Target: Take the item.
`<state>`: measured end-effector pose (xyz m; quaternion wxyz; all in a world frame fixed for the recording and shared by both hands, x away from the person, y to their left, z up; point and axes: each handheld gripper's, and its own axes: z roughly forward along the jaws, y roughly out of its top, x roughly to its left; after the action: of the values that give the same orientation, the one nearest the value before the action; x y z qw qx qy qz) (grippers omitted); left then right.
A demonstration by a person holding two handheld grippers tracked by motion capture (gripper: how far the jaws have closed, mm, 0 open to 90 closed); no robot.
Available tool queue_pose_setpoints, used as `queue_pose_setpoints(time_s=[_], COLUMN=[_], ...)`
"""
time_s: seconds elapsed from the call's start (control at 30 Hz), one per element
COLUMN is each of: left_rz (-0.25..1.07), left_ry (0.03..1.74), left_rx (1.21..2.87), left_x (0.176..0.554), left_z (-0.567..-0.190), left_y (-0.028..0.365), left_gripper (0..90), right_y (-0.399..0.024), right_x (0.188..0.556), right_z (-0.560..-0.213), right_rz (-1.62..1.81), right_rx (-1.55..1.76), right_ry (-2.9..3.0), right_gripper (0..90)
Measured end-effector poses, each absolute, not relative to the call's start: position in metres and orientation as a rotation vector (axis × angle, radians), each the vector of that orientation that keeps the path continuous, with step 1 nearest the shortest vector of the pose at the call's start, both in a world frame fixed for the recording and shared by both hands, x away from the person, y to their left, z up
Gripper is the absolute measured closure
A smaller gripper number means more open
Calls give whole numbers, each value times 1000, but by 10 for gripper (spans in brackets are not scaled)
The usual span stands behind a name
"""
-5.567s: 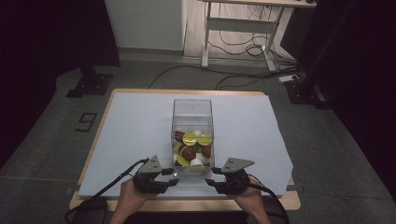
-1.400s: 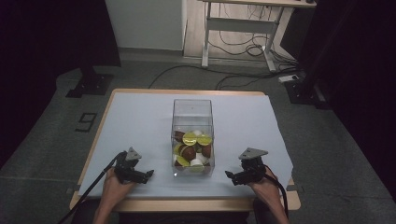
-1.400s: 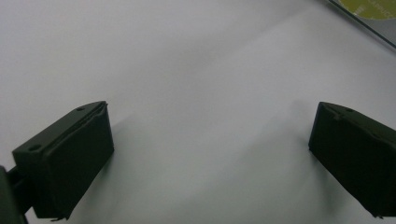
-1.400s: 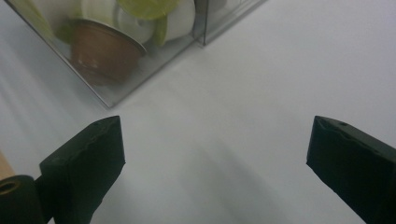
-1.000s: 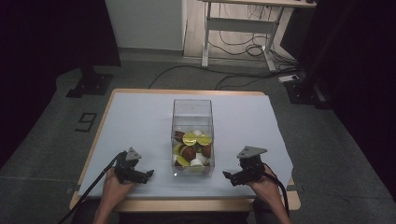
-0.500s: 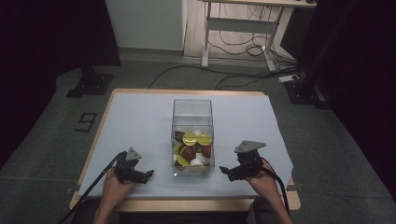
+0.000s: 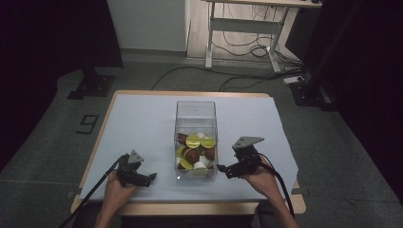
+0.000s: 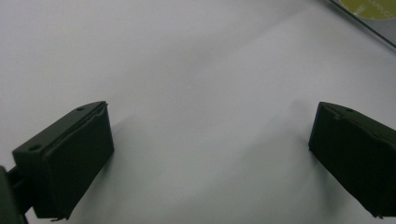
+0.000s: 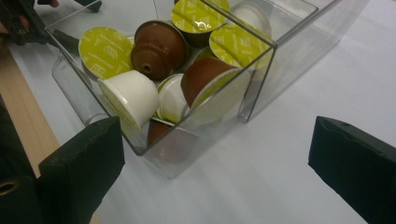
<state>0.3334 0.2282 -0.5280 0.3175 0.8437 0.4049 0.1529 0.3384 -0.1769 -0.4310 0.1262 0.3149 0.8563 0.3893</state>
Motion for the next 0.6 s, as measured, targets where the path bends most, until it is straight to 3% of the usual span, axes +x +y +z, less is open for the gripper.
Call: queue_pose_setpoints(time_s=[0.23,0.6], left_rz=[402,404], left_ry=[1066,1065], left_rx=[2220,2220], left_x=[333,333], left_z=[-528,-528], left_y=[228,228], left_gripper=[0,0], right_y=[-170,-155], right_x=[341,346], right_z=[-426,-420], right_rz=[1134,1133], right_rx=[874,844], right_ry=[2511,2537], right_gripper=[37,134])
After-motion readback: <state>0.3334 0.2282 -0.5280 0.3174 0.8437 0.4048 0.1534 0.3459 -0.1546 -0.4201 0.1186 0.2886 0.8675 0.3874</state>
